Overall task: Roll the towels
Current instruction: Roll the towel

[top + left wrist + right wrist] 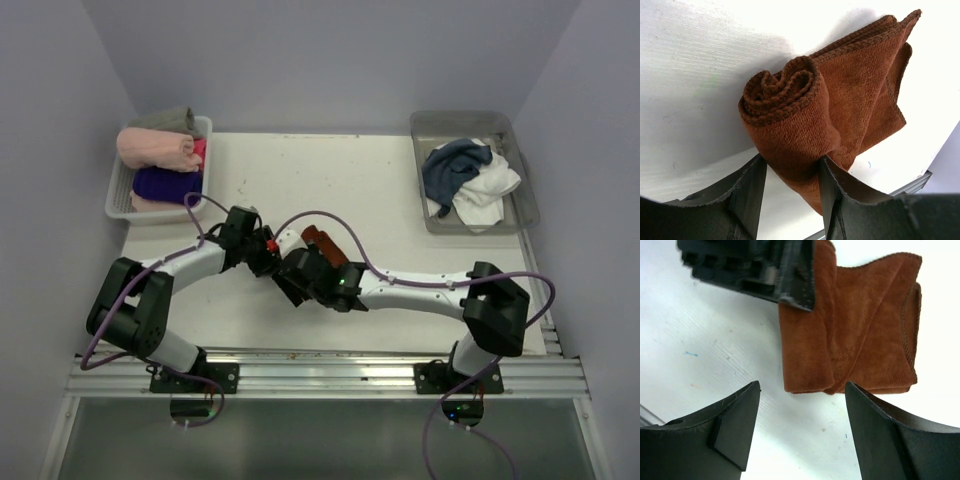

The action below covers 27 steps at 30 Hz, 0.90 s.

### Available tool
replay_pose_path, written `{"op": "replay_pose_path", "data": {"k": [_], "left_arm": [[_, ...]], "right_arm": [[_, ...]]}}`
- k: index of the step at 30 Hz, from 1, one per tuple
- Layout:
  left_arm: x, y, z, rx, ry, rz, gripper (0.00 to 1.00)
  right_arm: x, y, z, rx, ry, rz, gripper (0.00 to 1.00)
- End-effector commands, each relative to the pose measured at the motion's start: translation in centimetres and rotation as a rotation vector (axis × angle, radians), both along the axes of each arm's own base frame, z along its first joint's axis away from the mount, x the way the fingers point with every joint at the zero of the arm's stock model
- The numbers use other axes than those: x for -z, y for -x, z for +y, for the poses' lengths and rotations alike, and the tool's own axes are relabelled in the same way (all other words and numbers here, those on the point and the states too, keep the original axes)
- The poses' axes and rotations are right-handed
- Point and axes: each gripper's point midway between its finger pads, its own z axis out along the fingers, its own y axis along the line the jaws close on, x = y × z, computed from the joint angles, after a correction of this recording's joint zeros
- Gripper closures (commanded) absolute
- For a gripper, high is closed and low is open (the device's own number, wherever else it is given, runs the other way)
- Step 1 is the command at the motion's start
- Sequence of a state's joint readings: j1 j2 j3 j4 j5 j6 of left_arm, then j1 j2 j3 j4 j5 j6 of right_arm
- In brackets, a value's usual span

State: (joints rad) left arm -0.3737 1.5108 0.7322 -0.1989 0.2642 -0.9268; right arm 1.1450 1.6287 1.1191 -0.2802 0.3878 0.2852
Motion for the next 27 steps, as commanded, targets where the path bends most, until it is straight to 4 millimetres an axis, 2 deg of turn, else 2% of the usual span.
{"op": "replay_pose_path", "data": {"k": [1,4,9,16,18,21,25,27], "left_arm": [[-1.6,-1.1,0.0,-0.007,-0.007,-0.036,0.52],[-1.7,-1.1,-0.1,-0.010,-0.006,-0.035,0.52],[-1.8,-1.2,0.0,-0.014,-0.005,-0.035,0.52],[-1.8,-1.1,-0.2,-0.015,0.001,-0.030,0.52],[-1.7,-1.1,-0.1,-0.014,0.001,-0.028,0.52],[-1.8,-1.1,-0.1,-0.016,0.002,-0.029,0.52],[-2.0,-1.1,-0.1,-0.015,0.000,-0.035,0.49],[-2.4,-1.2,-0.2,-0.009,0.004,-0.047,0.43]], "right_arm": [[-1.0,-1.0,-0.1,-0.019,0.167,-0.183,0.27],[-0.8,0.2,1.9,-0.086,0.206,-0.235,0.27],[0.8,0.6,3.1,-0.134,0.275,-0.286,0.29],[5.0,-0.2,2.8,-0.119,0.387,-0.304,0.33],[5.4,-0.6,2.6,-0.096,0.404,-0.324,0.35],[5.7,-1.1,2.5,-0.067,0.418,-0.349,0.42],[5.2,-1.6,2.4,-0.043,0.400,-0.356,0.62],[4.5,-1.9,2.5,-0.029,0.353,-0.342,0.71]]}}
